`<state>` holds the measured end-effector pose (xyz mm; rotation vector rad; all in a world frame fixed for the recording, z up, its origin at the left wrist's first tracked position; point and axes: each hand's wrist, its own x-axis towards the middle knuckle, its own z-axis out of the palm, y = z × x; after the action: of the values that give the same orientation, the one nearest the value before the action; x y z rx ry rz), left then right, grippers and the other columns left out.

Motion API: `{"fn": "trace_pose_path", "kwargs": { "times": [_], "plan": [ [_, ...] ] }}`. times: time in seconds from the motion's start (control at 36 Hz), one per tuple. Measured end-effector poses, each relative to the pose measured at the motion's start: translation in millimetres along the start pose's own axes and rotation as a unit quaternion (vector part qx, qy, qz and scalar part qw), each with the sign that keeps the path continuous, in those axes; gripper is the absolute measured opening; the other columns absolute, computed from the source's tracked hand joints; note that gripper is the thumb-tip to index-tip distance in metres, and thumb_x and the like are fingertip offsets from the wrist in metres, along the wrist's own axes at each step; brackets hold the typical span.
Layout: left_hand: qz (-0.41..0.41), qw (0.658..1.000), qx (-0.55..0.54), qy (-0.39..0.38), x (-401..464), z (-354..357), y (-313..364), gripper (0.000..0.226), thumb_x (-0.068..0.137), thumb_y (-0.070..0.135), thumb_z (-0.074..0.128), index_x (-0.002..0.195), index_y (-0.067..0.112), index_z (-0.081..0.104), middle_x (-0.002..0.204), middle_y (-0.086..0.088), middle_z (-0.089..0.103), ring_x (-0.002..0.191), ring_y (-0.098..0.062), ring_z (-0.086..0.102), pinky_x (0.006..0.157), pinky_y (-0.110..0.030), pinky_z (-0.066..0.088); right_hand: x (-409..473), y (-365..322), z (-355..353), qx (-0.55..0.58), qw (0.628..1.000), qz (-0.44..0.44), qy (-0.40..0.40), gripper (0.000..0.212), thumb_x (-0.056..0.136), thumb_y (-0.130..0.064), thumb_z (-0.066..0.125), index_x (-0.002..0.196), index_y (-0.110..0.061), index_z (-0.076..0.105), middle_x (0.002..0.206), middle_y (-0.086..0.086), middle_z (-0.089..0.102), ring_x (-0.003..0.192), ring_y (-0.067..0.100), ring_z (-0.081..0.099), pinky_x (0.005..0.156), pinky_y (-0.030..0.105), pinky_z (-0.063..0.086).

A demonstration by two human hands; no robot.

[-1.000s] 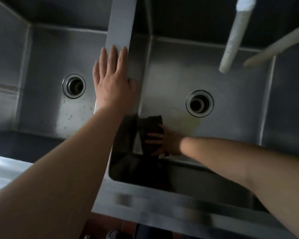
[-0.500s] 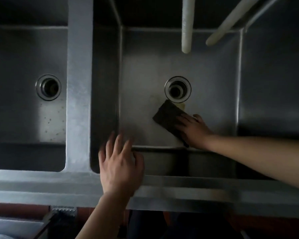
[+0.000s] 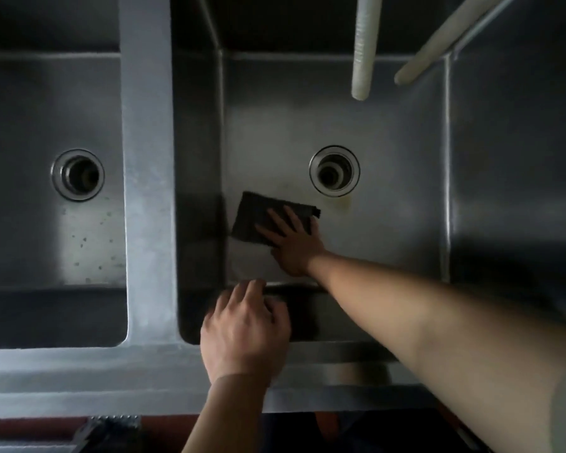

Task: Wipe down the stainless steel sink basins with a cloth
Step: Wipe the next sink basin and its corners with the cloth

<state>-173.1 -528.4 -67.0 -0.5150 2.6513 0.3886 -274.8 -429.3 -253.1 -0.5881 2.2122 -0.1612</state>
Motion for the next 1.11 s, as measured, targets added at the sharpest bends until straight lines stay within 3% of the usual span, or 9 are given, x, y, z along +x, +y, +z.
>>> {"fn": "trace_pose_path", "kwargs": {
  "times": [0.17,0.31,0.39,0.47,0.53,0.61,0.78,1.0,1.11],
  "plan": [
    [-0.019,0.999,-0.003,-0.034,2.1,0.3,-1.3,0.027,0.083,0.043,0.046,0.095,0.028,0.064,0.093,0.008,0.067,0.088,-0.020,0.061,0.064,-0.034,0.047,38.5,-22.8,-25.7,0.207,0.959,0.190,0.041,0.068,0.098,-0.051,0.034,0.150,-0.051,-0.010,0.162,-0.007,-0.025,0.147,0.028,-0.028,0.108,0.073,-0.003],
    [-0.012,0.999,-0.025,-0.028,1.6,-1.1,-1.7,0.028,0.082,0.043,0.047,0.096,0.027,0.065,0.090,0.006,0.069,0.085,-0.022,0.063,0.061,-0.033,0.045,3.9,21.7,-1.7,-0.013,0.997,0.060,-0.052,0.074,0.092,-0.065,0.038,0.148,-0.056,-0.010,0.159,-0.003,-0.033,0.144,0.030,-0.033,0.114,0.067,0.000],
    [-0.014,0.999,-0.024,-0.021,1.4,0.2,-1.9,0.025,0.081,0.039,0.050,0.093,0.025,0.066,0.086,0.004,0.069,0.080,-0.024,0.064,0.058,-0.032,0.043,-32.6,79.8,4.0,-0.164,0.981,-0.043,-0.094,0.067,0.094,-0.066,0.031,0.147,-0.057,-0.008,0.162,-0.004,-0.026,0.146,0.028,-0.029,0.117,0.060,0.000],
    [-0.021,0.999,-0.020,-0.018,1.7,1.3,-1.1,0.019,0.079,0.036,0.056,0.088,0.023,0.067,0.082,0.003,0.069,0.078,-0.026,0.064,0.055,-0.032,0.042,-64.9,134.4,1.3,-0.207,0.971,-0.036,-0.114,0.062,0.095,-0.067,0.022,0.145,-0.060,-0.015,0.161,-0.006,-0.026,0.147,0.026,-0.028,0.119,0.055,0.001],
    [-0.024,0.999,-0.017,-0.018,2.0,1.6,-0.5,0.016,0.079,0.034,0.059,0.087,0.023,0.066,0.082,0.002,0.068,0.078,-0.027,0.064,0.056,-0.033,0.044,-80.2,157.7,-0.7,-0.167,0.980,0.036,-0.106,0.063,0.095,-0.068,0.022,0.142,-0.060,-0.019,0.161,-0.006,-0.028,0.148,0.026,-0.026,0.120,0.052,0.003],
    [-0.027,0.999,-0.016,-0.025,2.1,1.8,-0.4,0.016,0.080,0.035,0.058,0.087,0.023,0.066,0.082,0.002,0.068,0.079,-0.027,0.063,0.056,-0.033,0.044,-81.3,164.9,-5.8,0.008,0.981,0.181,-0.074,0.070,0.090,-0.073,0.031,0.141,-0.062,-0.017,0.159,-0.009,-0.032,0.147,0.023,-0.029,0.120,0.055,0.004],
    [-0.021,0.999,-0.021,-0.022,2.4,0.6,0.6,0.014,0.076,0.034,0.061,0.085,0.024,0.067,0.082,0.004,0.069,0.076,-0.025,0.064,0.053,-0.032,0.043,-8.0,102.5,-28.8,0.237,0.903,0.359,0.013,0.077,0.078,-0.084,0.034,0.144,-0.065,-0.001,0.158,-0.003,-0.035,0.143,0.036,-0.033,0.112,0.068,-0.002],
    [-0.003,1.000,-0.004,-0.007,3.6,2.0,-0.2,0.026,0.076,0.040,0.048,0.087,0.027,0.067,0.079,0.008,0.067,0.073,-0.022,0.064,0.051,-0.028,0.036,3.1,24.3,0.5,0.148,0.967,0.204,-0.029,0.077,0.081,-0.084,0.029,0.144,-0.062,-0.009,0.153,-0.001,-0.044,0.137,0.039,-0.042,0.108,0.072,-0.008],
    [-0.007,1.000,0.002,-0.018,3.7,1.5,-0.9,0.031,0.078,0.045,0.041,0.089,0.029,0.065,0.082,0.009,0.066,0.078,-0.020,0.063,0.052,-0.028,0.036,-23.2,27.5,12.7,0.019,0.993,0.097,-0.064,0.074,0.085,-0.079,0.030,0.147,-0.059,-0.006,0.156,-0.001,-0.038,0.138,0.038,-0.041,0.110,0.070,-0.009]
  ]
}}
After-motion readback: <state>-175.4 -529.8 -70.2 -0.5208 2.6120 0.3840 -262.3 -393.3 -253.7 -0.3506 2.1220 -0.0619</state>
